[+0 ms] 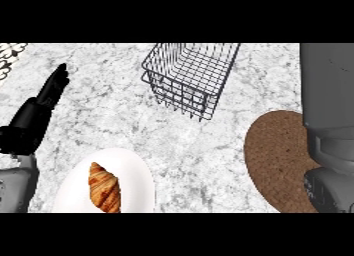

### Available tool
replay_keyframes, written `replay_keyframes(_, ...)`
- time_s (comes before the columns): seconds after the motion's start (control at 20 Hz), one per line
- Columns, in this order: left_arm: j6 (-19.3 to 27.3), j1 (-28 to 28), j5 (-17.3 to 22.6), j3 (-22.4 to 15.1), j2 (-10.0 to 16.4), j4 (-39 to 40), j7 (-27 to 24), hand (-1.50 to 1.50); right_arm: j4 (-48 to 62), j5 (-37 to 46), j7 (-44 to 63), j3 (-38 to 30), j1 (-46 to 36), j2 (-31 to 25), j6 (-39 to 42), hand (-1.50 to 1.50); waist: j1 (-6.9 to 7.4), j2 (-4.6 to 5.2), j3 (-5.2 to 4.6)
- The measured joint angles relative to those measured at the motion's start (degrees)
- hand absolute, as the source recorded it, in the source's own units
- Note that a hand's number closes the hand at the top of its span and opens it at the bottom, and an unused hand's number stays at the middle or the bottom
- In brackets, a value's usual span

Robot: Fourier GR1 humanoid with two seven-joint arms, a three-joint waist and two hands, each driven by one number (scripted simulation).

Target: Pick the bell pepper from the placemat and place it in the basket

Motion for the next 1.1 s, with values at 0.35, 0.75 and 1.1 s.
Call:
replay_keyframes(0.35,0.09,-0.09,-0.37,-0.01,-0.44,1.03,-1.14,0.00,13.45,-0.21,1.82,0.64,-5.41,0.76,-1.50,1.50,0.27,0.20,0.01)
replay_keyframes(0.75,0.23,0.70,-0.63,-0.55,-1.13,-0.98,-0.06,0.00,23.44,3.65,5.26,4.87,-8.06,-0.75,1.73,1.50,0.23,0.09,0.02)
replay_keyframes(1.1,-0.31,1.43,-0.34,0.13,-0.66,-1.48,-0.21,0.00,28.38,6.71,3.45,9.07,-9.07,-2.59,5.64,-1.50,0.11,0.10,0.03)
